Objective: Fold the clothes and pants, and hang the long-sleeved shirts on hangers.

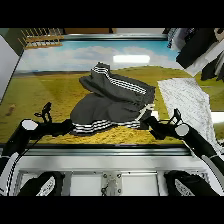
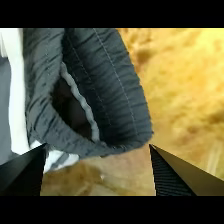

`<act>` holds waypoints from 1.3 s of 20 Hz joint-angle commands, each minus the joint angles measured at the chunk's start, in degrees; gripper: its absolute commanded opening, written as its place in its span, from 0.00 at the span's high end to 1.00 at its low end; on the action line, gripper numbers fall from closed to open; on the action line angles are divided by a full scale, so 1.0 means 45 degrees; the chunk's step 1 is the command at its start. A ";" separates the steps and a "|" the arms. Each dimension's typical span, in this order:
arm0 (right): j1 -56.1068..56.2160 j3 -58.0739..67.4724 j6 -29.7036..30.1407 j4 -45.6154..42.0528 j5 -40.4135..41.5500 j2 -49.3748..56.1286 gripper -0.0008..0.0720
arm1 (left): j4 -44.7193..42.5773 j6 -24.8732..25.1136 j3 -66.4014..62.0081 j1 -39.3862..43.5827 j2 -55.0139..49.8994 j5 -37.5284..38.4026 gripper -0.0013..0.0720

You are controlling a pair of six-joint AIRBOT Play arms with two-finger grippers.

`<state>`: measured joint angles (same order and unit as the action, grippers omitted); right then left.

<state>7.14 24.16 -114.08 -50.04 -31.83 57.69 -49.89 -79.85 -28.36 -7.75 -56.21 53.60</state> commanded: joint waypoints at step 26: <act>-0.1326 1.2264 0.4323 -0.0257 -0.8204 -0.2516 0.97 | -0.0340 -0.0253 -1.2687 0.0005 0.3730 0.1083 0.98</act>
<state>2.17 65.60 -95.85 -51.92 -56.18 50.22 -51.16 -80.53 -70.61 -7.75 -43.51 58.22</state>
